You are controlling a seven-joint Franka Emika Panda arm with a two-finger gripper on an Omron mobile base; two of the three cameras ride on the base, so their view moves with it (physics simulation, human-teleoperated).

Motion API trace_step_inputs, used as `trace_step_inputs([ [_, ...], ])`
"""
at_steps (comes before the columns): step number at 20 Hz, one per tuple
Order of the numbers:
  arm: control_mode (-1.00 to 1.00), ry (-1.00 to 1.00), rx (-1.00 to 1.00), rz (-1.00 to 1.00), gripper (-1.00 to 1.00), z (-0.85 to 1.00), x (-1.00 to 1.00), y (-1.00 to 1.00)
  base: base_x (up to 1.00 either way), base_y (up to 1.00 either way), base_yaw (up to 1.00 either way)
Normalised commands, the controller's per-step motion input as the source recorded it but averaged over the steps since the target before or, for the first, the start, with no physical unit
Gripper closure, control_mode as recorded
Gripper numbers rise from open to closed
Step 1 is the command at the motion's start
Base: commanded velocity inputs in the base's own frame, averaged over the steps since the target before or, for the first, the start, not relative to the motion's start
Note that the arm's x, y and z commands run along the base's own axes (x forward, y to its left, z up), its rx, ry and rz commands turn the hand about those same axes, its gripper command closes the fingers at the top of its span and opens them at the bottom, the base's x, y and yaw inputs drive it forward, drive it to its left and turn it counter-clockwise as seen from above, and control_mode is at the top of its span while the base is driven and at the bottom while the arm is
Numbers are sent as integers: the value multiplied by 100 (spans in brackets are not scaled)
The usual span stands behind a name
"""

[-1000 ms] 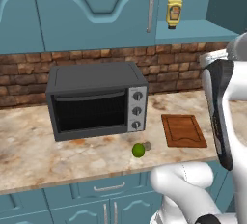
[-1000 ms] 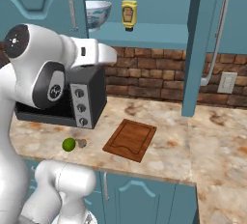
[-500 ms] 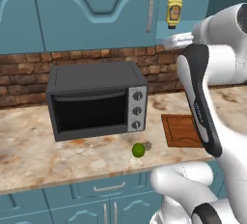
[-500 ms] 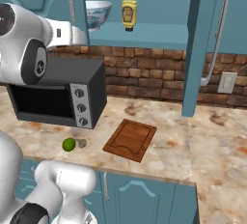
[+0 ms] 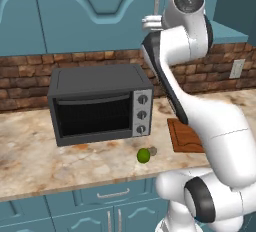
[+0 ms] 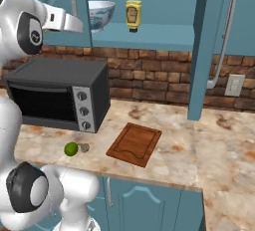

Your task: Open the cabinet. Place the bowl and condiment on the counter. Then place the lime and garlic on the cutting board.

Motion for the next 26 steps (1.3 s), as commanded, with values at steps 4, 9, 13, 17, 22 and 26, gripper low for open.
trace_step_inputs([
  [4,-100,0,10,0,-100,0,92,-4,0,0,0],
  [9,-100,0,7,0,-100,0,79,0,0,0,0],
  [13,-100,0,4,0,-100,-9,76,0,0,0,0],
  [17,-100,0,3,0,-100,-11,81,0,0,0,0],
  [22,-100,-1,2,0,100,-9,74,0,0,0,0],
  [26,-100,-2,5,0,100,-12,38,-7,0,0,0],
])
